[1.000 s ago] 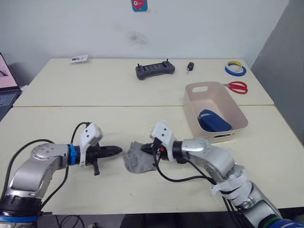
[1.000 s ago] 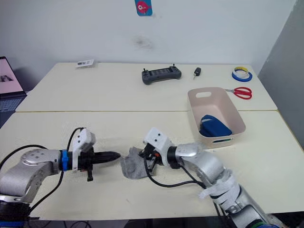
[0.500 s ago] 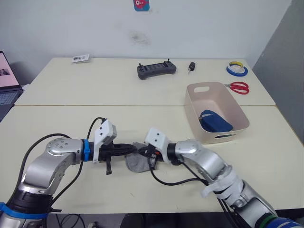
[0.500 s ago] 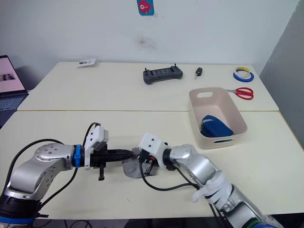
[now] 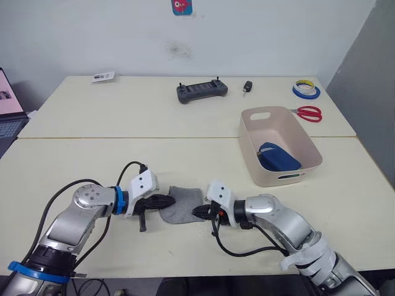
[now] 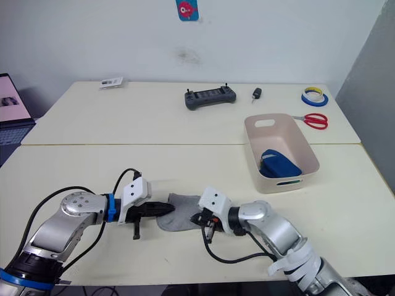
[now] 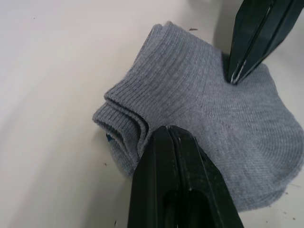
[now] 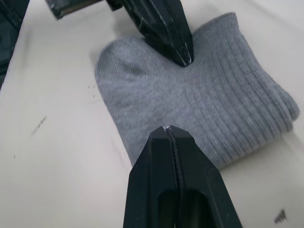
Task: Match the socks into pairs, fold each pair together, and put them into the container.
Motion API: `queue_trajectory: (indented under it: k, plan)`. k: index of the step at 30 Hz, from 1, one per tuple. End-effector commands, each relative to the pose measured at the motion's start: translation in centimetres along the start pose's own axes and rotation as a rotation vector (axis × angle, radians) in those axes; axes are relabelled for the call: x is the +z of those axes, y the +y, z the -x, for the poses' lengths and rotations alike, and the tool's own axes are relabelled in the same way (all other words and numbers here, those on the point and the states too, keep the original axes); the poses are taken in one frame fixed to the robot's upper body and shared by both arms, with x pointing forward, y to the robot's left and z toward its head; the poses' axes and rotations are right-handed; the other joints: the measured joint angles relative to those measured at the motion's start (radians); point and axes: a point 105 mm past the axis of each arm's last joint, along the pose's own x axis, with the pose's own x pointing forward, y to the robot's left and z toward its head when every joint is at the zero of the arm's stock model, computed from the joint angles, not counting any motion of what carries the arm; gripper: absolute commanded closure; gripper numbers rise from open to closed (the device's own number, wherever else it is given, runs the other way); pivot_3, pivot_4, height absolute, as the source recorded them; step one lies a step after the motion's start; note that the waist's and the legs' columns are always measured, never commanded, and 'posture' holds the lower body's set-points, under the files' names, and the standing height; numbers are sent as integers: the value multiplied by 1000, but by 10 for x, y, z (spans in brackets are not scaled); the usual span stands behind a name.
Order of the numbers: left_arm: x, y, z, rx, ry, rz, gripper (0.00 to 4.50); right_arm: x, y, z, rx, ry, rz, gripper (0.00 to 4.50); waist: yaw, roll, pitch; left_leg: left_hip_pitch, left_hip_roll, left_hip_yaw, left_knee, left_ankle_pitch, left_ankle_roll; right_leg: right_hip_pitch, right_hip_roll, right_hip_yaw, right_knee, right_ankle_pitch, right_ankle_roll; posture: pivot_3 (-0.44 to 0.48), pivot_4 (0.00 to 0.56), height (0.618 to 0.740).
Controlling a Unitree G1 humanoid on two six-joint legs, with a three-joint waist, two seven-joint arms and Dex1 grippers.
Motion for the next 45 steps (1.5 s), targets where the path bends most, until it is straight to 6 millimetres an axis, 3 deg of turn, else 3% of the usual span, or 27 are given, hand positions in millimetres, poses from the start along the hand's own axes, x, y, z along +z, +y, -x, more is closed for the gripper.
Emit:
queue_trajectory:
  k: [1,5,8,11,16,22,25,28,34,40,45]
  plan:
    - [-17,4,9,47,58,37,4500,6,-2,11,-12,-14,76,4488,-1,0,0,0,0,0,0,0,0,0,0,0,0,0,0,0,150,740]
    - [15,-2,11,4,-80,22,4500,39,-6,16,-27,-133,110,4488,-4,0,0,0,1,0,0,0,0,0,1,0,0,0,0,0,150,740]
    - [38,-5,10,-23,-152,26,4500,50,-18,12,-75,-152,102,4488,-3,0,0,-1,1,-1,0,0,0,-1,1,0,0,0,0,0,150,740]
    - [48,1,3,7,-169,14,4500,50,-29,1,-118,-132,95,4488,0,-1,0,-1,1,-1,0,0,0,-1,1,-1,0,0,0,0,150,740]
    - [27,11,-9,64,-70,16,4500,38,-34,-14,-142,-81,81,4488,4,-1,0,-1,0,0,0,0,0,-1,0,0,0,0,0,0,150,740]
    - [-2,19,-3,120,35,26,4500,20,-39,-5,-172,-14,75,4488,5,-1,0,-1,0,0,0,0,0,-1,0,0,0,0,0,0,150,740]
    - [7,20,2,133,-25,28,4500,33,-36,6,-173,-105,79,4488,6,-1,0,-1,0,0,0,0,0,-1,0,0,0,0,0,0,150,740]
    - [32,14,12,89,-144,-6,4500,53,-22,15,-107,-208,95,4488,4,-1,1,-2,0,0,0,0,0,-1,0,0,0,0,0,0,150,740]
    - [39,-13,25,-46,-110,-44,4500,50,-2,5,-4,-179,149,4488,2,0,1,-1,1,0,0,0,0,-1,0,0,0,0,0,0,150,740]
    - [-8,-11,14,-18,27,5,4500,24,7,-13,72,-54,215,4488,3,0,1,-1,0,0,0,0,0,-1,0,0,0,0,0,0,150,740]
    - [-31,-13,11,-16,75,24,4500,10,1,-2,40,5,242,4488,8,0,1,0,0,0,0,0,0,0,0,0,0,0,0,0,150,740]
